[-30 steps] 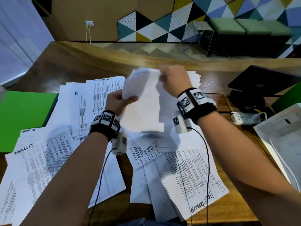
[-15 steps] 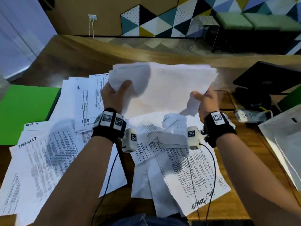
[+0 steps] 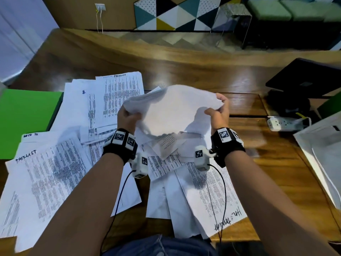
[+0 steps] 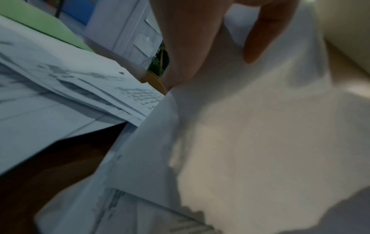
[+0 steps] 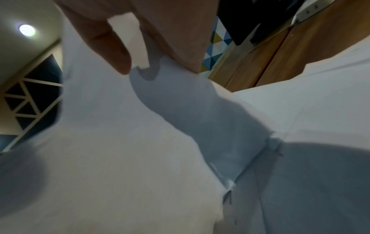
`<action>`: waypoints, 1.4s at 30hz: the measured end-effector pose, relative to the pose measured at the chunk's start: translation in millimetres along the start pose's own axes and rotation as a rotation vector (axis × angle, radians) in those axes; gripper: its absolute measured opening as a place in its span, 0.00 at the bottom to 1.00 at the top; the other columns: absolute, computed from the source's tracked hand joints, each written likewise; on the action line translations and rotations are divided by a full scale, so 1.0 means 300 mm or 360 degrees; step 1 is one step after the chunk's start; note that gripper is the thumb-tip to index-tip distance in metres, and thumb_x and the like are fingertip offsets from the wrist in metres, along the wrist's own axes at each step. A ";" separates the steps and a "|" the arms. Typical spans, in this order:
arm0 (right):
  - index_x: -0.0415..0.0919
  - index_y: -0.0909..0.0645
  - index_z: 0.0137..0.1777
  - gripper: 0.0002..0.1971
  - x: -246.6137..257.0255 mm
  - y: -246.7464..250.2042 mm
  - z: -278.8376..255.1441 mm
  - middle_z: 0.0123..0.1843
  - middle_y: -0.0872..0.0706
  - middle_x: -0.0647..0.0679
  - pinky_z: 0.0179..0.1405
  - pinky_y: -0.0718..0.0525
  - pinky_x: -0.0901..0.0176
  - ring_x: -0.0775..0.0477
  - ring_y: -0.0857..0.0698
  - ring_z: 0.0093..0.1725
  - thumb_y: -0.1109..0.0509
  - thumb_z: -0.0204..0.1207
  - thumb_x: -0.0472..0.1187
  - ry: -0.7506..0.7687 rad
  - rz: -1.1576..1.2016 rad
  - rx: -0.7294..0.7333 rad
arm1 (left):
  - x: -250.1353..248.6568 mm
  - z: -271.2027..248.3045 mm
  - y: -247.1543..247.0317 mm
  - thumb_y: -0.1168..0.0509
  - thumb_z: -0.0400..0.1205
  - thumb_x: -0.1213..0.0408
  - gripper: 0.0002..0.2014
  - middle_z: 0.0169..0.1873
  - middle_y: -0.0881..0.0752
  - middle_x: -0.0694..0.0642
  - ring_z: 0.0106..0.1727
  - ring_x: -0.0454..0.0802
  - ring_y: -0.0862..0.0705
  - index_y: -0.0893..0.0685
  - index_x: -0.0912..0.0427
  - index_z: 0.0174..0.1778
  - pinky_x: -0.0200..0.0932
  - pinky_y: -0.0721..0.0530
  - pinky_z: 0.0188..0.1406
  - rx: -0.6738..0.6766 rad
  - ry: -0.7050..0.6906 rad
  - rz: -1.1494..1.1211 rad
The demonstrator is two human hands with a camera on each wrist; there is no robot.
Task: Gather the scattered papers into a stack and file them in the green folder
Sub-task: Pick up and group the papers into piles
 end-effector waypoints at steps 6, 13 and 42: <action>0.42 0.22 0.58 0.16 0.042 -0.017 0.022 0.45 0.15 0.47 0.45 0.21 0.66 0.56 0.18 0.40 0.35 0.75 0.24 0.0104 -0.0009 0.0027 | -0.085 0.000 0.008 0.44 0.62 0.73 0.12 0.30 0.21 0.50 0.33 0.47 0.23 0.24 0.51 0.32 0.38 0.25 0.34 -0.0158 -0.0090 -0.0006; 0.47 0.27 0.61 0.33 -0.099 0.035 0.016 0.54 0.16 0.43 0.52 0.18 0.53 0.43 0.18 0.52 0.28 0.58 0.23 -0.0149 0.0092 0.0082 | -0.054 -0.009 0.033 0.31 0.62 0.73 0.20 0.38 0.19 0.49 0.38 0.42 0.19 0.23 0.58 0.50 0.28 0.18 0.30 -0.0004 -0.0133 -0.0031; 0.32 0.16 0.53 0.12 0.370 -0.076 0.110 0.45 0.14 0.42 0.46 0.20 0.56 0.46 0.18 0.45 0.28 0.71 0.37 0.0686 -0.0997 0.0254 | -0.430 -0.012 -0.390 0.30 0.76 0.70 0.07 0.36 0.21 0.56 0.46 0.46 0.26 0.15 0.64 0.49 0.33 0.32 0.27 0.0629 -0.0610 0.1442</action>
Point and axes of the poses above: each hand's wrist, its own z-axis towards the middle knuckle, its own y-axis out of the back of the hand, x = y × z, the point moved 10 cm from there along z, towards the middle knuckle
